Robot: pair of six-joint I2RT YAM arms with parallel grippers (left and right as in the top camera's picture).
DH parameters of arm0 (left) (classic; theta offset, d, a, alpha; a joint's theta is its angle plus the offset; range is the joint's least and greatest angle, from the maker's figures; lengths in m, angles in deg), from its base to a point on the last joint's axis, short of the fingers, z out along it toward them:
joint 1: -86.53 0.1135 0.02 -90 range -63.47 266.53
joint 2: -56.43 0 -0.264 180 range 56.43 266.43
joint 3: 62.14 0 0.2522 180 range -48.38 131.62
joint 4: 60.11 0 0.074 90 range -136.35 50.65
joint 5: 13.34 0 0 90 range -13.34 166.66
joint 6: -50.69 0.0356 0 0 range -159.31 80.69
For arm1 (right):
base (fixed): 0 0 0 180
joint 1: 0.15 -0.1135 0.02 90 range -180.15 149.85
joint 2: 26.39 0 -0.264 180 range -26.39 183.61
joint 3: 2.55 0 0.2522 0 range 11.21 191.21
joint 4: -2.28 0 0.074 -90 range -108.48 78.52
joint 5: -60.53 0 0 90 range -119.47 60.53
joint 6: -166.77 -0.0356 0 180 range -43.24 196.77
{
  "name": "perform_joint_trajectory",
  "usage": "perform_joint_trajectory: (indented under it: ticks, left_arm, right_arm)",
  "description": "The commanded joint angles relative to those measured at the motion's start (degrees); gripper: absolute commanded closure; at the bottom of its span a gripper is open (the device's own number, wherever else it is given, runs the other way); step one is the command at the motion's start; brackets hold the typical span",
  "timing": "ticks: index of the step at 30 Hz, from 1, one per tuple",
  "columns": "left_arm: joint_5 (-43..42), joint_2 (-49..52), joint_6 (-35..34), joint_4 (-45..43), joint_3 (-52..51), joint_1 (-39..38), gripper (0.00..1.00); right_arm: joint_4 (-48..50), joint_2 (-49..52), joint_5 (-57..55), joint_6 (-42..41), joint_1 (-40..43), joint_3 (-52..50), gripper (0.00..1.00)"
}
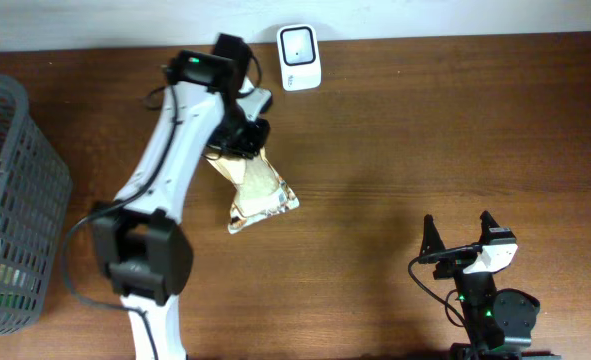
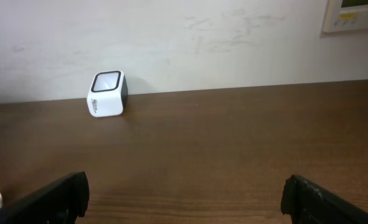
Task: Scan the item barcode
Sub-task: 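Place the beige snack bag on the table center, release, then grasp the white tube with gold cap from the basket, left gripper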
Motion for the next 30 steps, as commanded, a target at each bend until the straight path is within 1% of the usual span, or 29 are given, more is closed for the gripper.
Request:
perform_joint_trajectory:
  ticks: [1,3,6,7,8,9,10,11,12,13,14,15,16,17,18,19,21,23,24,25,26,27,28,29,30]
  left_arm:
    - [1.9,6.6,9.2,0.5,0.6,-0.3,1.00]
    - [1.9,8.6,11.0,0.4,0.6,-0.3,1.00]
    - [1.5,9.8,11.2,-0.2,0.5,-0.3,1.00]
    - [-1.2,9.8,14.8,-0.5,0.5,-0.3,1.00]
    - [-1.1,9.8,16.8,-0.9,0.5,-0.3,1.00]
    - [-0.1,9.8,16.7,-1.2,0.5,-0.3,0.94]
    - [-0.1,9.8,16.6,-1.0,0.6,-0.2,0.61]
    - [0.6,9.5,15.1,1.0,2.9,0.0,0.03]
    - [0.6,8.7,14.5,3.2,6.3,0.1,0.01]
    - [1.8,6.1,13.5,5.4,13.1,0.1,0.01]
    - [9.4,1.7,9.5,5.6,21.2,0.1,0.01]
    - [18.1,-4.2,7.6,5.6,31.5,0.6,0.01]
    - [20.7,-7.0,6.3,5.7,35.3,1.6,0.01]
    - [22.0,-11.4,5.9,6.5,38.5,4.4,0.01]
    - [23.1,-15.8,5.3,7.8,39.4,9.6,0.01]
    - [25.5,-18.8,3.0,9.0,39.4,14.6,0.01]
    - [28.9,-23.5,-3.3,11.3,39.4,28.3,0.01]
    - [30.4,-24.7,-9.2,12.9,39.4,41.3,0.01]
    - [30.3,-24.6,-11.9,13.3,38.2,49.6,0.01]
    - [30.3,-24.6,-12.3,12.9,36.5,53.4,0.01]
    - [28.7,-24.6,-12.5,11.3,32.7,58.2,0.01]
    - [25.0,-24.6,-11.6,8.9,27.3,62.1,0.00]
    - [22.8,-24.6,-10.4,7.1,22.7,64.5,0.01]
    - [19.3,-24.6,-7.6,3.9,16.2,66.6,0.01]
    - [17.6,-24.6,-2.7,-2.2,5.6,67.4,0.01]
  right_arm:
    - [-0.4,-0.4,0.9,-0.4,0.3,-0.3,0.02]
    - [-0.4,-0.4,0.9,-0.4,0.3,-0.3,0.01]
    - [-0.4,-0.4,0.9,-0.4,0.3,-0.3,0.02]
    - [-0.4,-0.4,0.9,-0.4,0.3,-0.3,0.02]
    - [-0.4,-0.4,0.9,-0.4,0.3,-0.3,0.02]
    - [-0.4,-0.4,0.9,-0.4,0.3,-0.3,0.02]
    - [-0.4,-0.4,0.9,-0.4,0.3,-0.3,0.02]
    - [-0.4,-0.4,0.9,-0.4,0.3,-0.3,0.02]
    - [-0.4,-0.4,0.9,-0.4,0.3,-0.3,0.02]
    - [-0.4,-0.4,0.9,-0.4,0.3,-0.3,0.02]
    - [-0.4,-0.4,0.9,-0.4,0.3,-0.3,0.02]
    - [-0.4,-0.4,0.9,-0.4,0.3,-0.3,0.02]
    - [-0.4,-0.4,0.9,-0.4,0.3,-0.3,0.02]
    - [-0.4,-0.4,0.9,-0.4,0.3,-0.3,0.02]
    - [-0.4,-0.4,0.9,-0.4,0.3,-0.3,0.02]
    - [-0.4,-0.4,0.9,-0.4,0.3,-0.3,0.01]
    - [-0.4,-0.4,0.9,-0.4,0.3,-0.3,0.02]
    - [-0.4,-0.4,0.9,-0.4,0.3,-0.3,0.02]
    - [-0.4,-0.4,0.9,-0.4,0.3,-0.3,0.02]
    - [-0.4,-0.4,0.9,-0.4,0.3,-0.3,0.02]
    - [-0.4,-0.4,0.9,-0.4,0.3,-0.3,0.02]
    - [-0.4,-0.4,0.9,-0.4,0.3,-0.3,0.02]
    - [-0.4,-0.4,0.9,-0.4,0.3,-0.3,0.02]
    - [-0.4,-0.4,0.9,-0.4,0.3,-0.3,0.02]
    - [-0.4,-0.4,0.9,-0.4,0.3,-0.3,0.02]
